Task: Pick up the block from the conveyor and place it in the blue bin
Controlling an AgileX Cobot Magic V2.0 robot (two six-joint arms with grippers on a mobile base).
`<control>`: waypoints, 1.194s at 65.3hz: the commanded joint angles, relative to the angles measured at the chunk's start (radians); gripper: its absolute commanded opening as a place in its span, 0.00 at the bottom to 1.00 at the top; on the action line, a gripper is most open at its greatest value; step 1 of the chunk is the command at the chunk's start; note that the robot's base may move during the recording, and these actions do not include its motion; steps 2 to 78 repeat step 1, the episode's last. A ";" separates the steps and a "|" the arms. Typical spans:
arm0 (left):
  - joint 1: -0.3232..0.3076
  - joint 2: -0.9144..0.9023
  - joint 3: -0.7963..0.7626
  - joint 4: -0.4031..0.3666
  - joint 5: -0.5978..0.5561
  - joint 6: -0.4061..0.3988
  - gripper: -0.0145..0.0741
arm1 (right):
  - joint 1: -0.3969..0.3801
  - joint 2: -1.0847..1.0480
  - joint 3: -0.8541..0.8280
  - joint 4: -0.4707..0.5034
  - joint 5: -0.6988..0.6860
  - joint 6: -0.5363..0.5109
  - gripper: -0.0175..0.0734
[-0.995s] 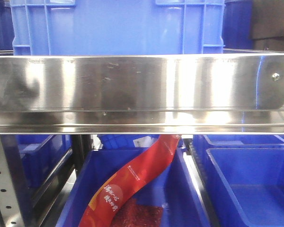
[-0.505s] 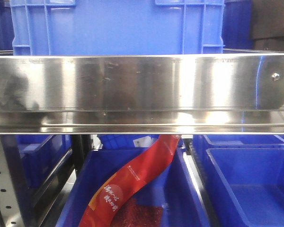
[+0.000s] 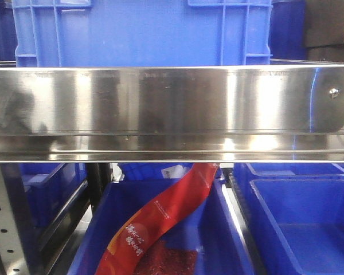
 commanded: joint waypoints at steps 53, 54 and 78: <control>-0.005 -0.006 -0.002 -0.007 -0.020 -0.007 0.04 | -0.004 -0.003 0.000 0.000 -0.023 -0.003 0.02; -0.005 -0.006 -0.002 -0.007 -0.020 -0.007 0.04 | -0.004 -0.003 0.000 0.000 -0.023 -0.003 0.02; -0.005 -0.006 -0.002 -0.007 -0.020 -0.007 0.04 | -0.004 -0.003 0.000 0.000 -0.023 -0.003 0.02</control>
